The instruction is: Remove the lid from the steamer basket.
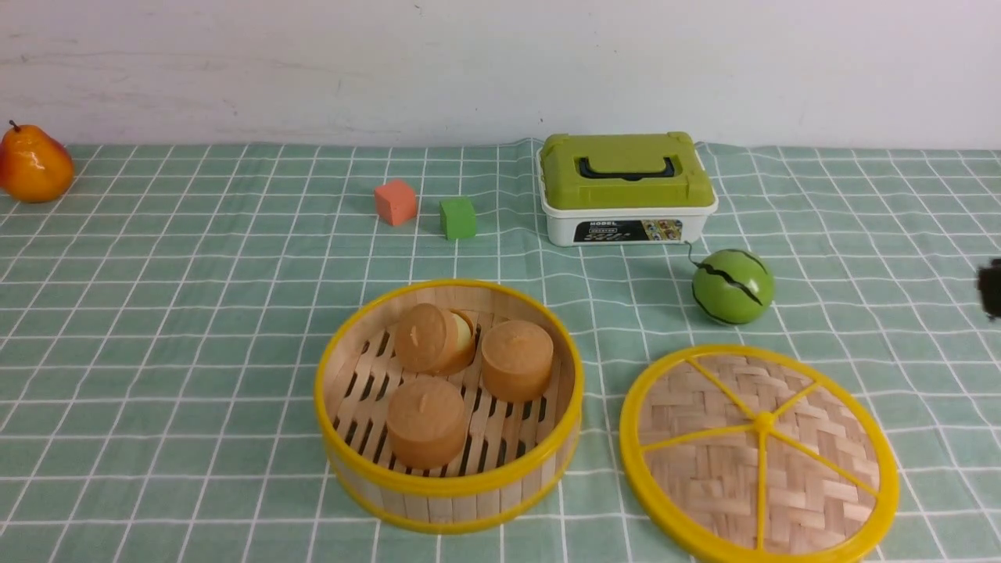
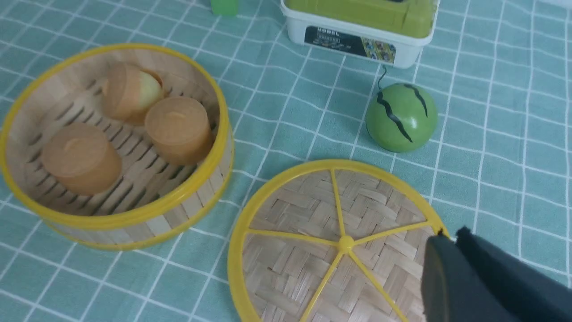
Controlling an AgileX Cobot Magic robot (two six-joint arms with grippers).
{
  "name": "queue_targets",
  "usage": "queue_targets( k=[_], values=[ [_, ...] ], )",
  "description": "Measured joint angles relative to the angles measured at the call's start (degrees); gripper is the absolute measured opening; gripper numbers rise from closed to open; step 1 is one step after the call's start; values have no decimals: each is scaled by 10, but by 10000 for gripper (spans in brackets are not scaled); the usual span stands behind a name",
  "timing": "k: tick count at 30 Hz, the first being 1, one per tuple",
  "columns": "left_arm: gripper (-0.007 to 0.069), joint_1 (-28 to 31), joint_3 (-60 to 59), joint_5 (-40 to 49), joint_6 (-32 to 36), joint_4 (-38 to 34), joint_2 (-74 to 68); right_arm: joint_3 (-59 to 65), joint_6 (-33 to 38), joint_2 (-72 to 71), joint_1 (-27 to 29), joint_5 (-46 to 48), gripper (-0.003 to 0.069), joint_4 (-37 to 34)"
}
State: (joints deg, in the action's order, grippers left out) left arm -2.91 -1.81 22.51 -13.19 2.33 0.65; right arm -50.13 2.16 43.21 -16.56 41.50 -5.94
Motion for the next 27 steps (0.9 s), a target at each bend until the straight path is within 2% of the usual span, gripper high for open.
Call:
queue_targets(
  k=[6, 19, 24, 27],
  values=[
    [239, 0, 0, 0, 0, 0, 0, 64, -2, -114, 0, 3, -22, 1],
    [239, 0, 0, 0, 0, 0, 0, 80, -2, -141, 0, 4, -13, 5],
    [239, 0, 0, 0, 0, 0, 0, 101, -2, -141, 0, -81, -12, -5],
    [239, 0, 0, 0, 0, 0, 0, 148, -2, -143, 0, -191, -12, 7]
  ],
)
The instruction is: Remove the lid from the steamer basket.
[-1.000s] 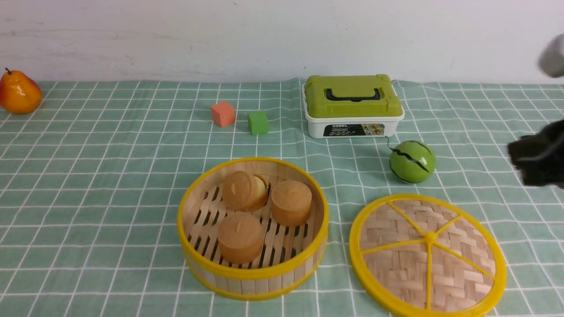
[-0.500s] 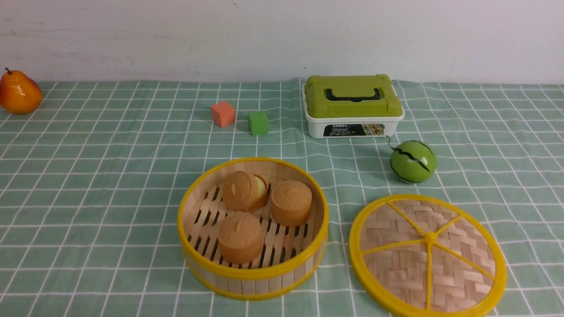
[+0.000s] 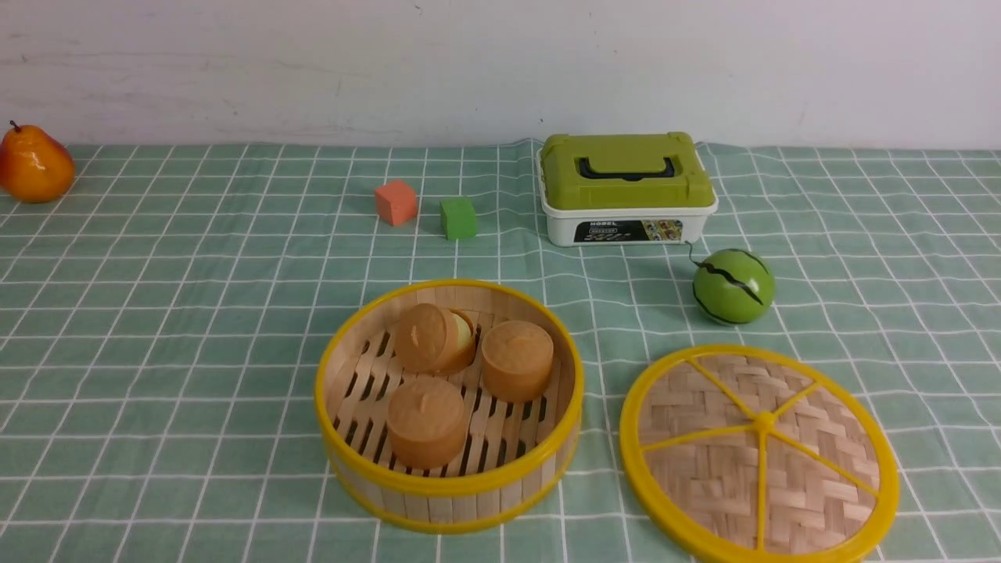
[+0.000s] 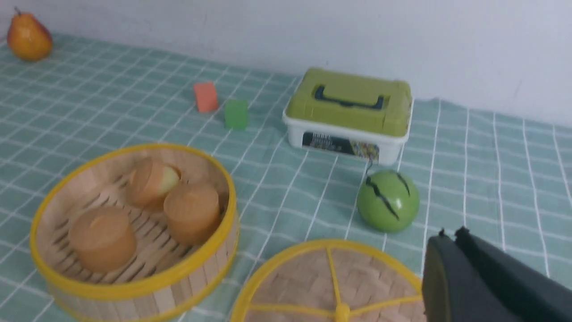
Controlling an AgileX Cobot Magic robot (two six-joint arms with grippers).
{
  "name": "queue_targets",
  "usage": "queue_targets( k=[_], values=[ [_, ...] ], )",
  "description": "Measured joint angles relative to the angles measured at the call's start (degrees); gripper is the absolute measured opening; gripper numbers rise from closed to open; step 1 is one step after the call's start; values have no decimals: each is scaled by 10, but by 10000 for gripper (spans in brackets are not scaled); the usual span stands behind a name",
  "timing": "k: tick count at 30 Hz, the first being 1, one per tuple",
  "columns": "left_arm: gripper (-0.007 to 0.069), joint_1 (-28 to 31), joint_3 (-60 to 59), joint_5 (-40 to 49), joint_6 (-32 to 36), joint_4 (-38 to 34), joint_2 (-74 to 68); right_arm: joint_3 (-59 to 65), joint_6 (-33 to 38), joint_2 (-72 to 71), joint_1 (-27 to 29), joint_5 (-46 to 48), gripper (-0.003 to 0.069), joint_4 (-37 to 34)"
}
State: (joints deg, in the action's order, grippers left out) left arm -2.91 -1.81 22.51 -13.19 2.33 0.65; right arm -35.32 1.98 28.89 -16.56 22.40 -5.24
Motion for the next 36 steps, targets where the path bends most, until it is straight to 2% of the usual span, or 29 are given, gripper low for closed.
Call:
queue_targets(
  k=[4, 5, 7, 10, 15, 18, 24, 30, 36],
  values=[
    [239, 0, 0, 0, 0, 0, 0, 112, 0, -48, 12, -137, -12, 27],
    [239, 0, 0, 0, 0, 0, 0, 119, 0, -52, 13, -137, -12, 27],
    [239, 0, 0, 0, 0, 0, 0, 194, 0, -105, 40, -199, -12, 33],
    [239, 0, 0, 0, 0, 0, 0, 279, 0, -184, 97, -224, -12, 35],
    [239, 0, 0, 0, 0, 0, 0, 362, 0, -275, 187, -192, -12, 35],
    [239, 0, 0, 0, 0, 0, 0, 368, 0, -293, 204, -136, -17, 40],
    [239, 0, 0, 0, 0, 0, 0, 368, -38, -295, 205, -33, -20, 59],
    [239, 0, 0, 0, 0, 0, 0, 366, -114, -295, 190, -12, -20, 79],
    [239, 0, 0, 0, 0, 0, 0, 364, -125, -295, 176, -5, -20, 84]
  ],
)
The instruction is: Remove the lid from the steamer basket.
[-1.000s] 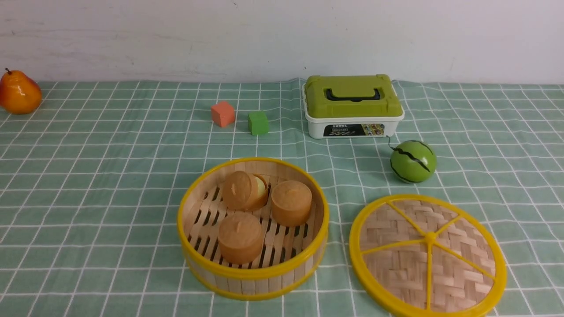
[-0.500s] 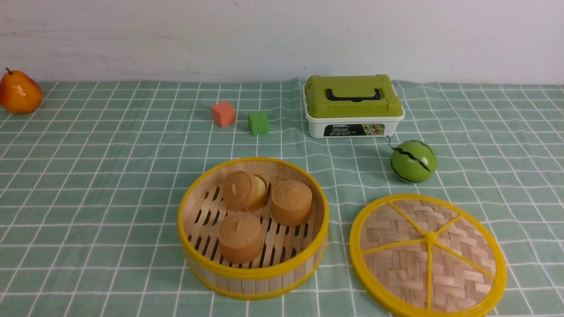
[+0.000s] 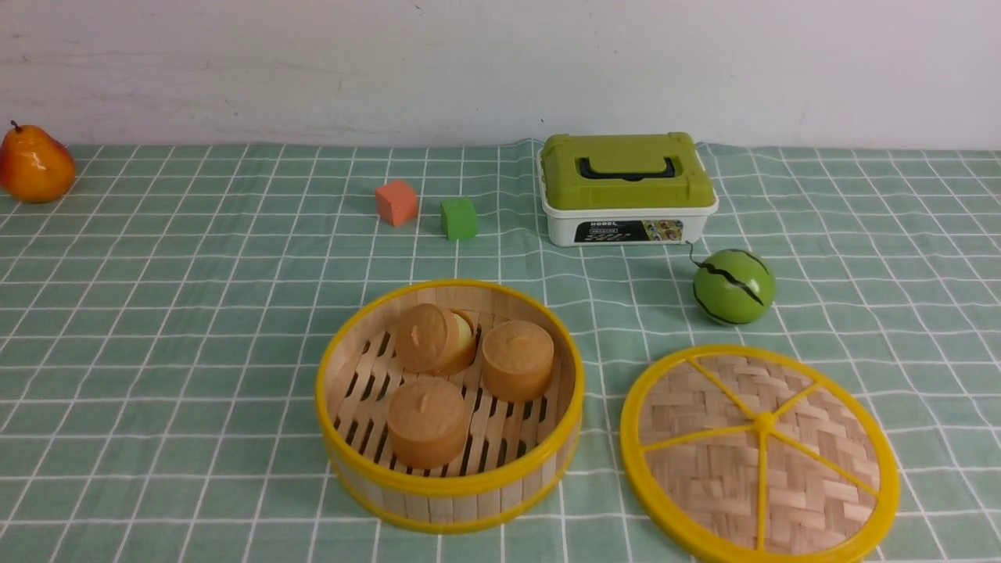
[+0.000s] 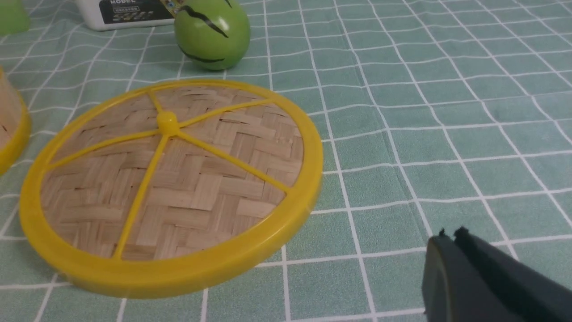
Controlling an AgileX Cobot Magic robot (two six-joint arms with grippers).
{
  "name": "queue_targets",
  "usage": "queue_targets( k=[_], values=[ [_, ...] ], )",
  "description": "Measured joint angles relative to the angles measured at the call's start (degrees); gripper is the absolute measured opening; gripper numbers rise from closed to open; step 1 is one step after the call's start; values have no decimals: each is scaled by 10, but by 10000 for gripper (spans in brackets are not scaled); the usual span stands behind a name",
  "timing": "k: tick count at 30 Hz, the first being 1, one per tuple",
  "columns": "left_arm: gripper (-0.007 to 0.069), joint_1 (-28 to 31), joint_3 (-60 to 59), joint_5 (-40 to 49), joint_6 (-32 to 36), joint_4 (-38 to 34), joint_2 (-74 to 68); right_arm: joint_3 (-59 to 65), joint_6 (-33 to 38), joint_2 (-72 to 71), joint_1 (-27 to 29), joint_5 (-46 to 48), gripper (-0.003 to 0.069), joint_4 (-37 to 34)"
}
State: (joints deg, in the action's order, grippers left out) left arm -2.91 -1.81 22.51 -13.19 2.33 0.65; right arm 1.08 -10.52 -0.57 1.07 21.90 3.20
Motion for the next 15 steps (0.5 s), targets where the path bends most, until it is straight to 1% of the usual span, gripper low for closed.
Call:
queue_targets(
  k=[15],
  values=[
    [239, 0, 0, 0, 0, 0, 0, 0, -2, 0, 0, 0, -10, 0]
  ],
)
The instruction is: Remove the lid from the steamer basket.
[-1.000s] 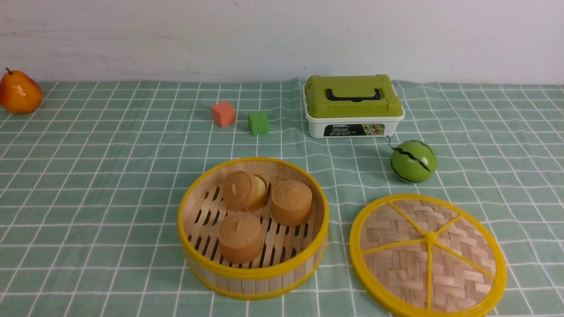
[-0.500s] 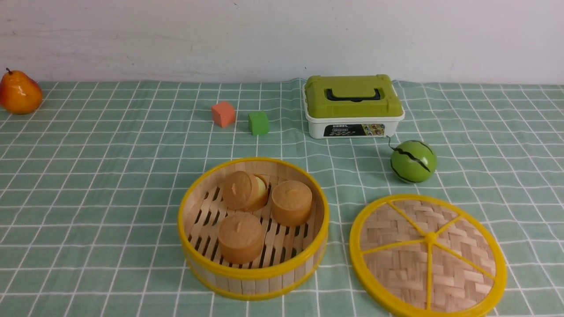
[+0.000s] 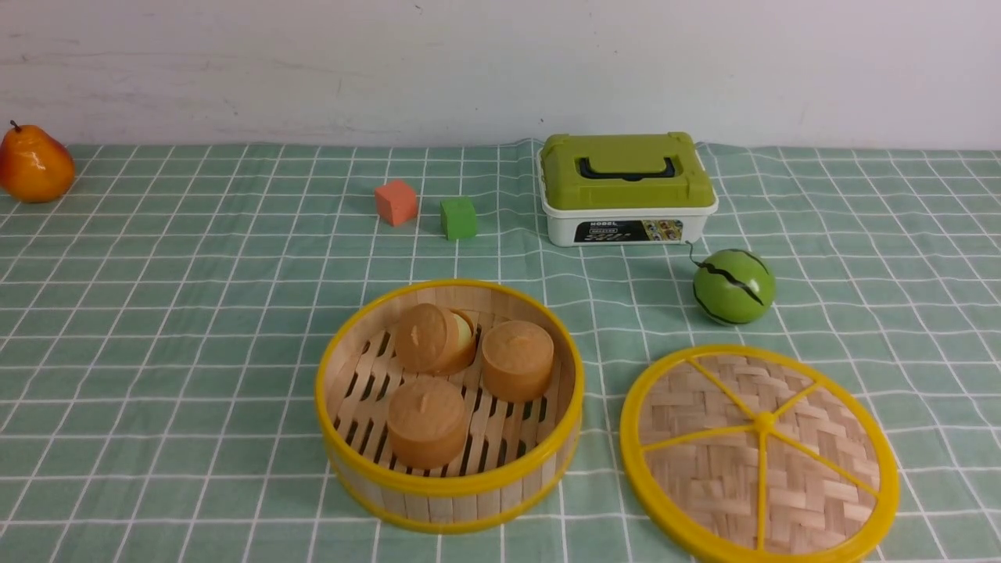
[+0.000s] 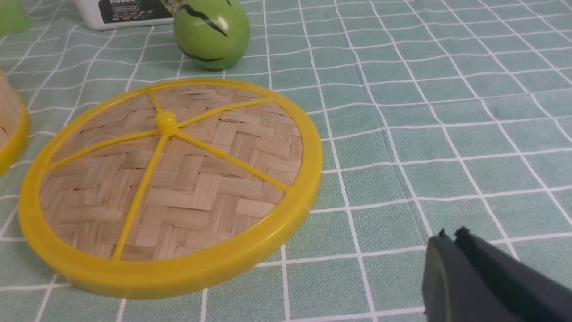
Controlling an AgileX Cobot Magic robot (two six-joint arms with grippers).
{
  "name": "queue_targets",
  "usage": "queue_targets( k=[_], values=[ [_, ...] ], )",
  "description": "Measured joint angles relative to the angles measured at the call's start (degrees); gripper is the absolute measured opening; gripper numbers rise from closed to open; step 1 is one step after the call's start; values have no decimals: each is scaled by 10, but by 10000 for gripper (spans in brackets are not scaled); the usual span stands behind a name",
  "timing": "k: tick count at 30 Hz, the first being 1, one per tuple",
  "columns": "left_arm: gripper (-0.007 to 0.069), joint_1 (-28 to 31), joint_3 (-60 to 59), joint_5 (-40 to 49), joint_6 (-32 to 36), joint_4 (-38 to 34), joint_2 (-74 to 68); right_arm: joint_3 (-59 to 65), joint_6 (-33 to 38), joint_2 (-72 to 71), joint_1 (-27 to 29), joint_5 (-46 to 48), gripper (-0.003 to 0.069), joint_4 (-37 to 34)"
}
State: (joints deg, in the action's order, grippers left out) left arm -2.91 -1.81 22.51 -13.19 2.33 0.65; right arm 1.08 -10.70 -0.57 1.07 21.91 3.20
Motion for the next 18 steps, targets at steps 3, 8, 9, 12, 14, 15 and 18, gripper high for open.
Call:
queue_targets(
  k=[3, 8, 9, 12, 14, 15, 18],
  values=[
    [239, 0, 0, 0, 0, 0, 0, 0, 0, 0, 0, 0, -6, 0],
    [239, 0, 0, 0, 0, 0, 0, 0, 0, 0, 0, 0, 1, 0],
    [239, 0, 0, 0, 0, 0, 0, 0, 0, 0, 0, 0, 3, 0],
    [239, 0, 0, 0, 0, 0, 0, 0, 0, 0, 0, 0, 8, 0],
    [239, 0, 0, 0, 0, 0, 0, 0, 0, 0, 0, 0, 10, 0],
    [239, 0, 0, 0, 0, 0, 0, 0, 0, 0, 0, 0, 12, 0],
    [239, 0, 0, 0, 0, 0, 0, 0, 0, 0, 0, 0, 18, 0]
  ],
)
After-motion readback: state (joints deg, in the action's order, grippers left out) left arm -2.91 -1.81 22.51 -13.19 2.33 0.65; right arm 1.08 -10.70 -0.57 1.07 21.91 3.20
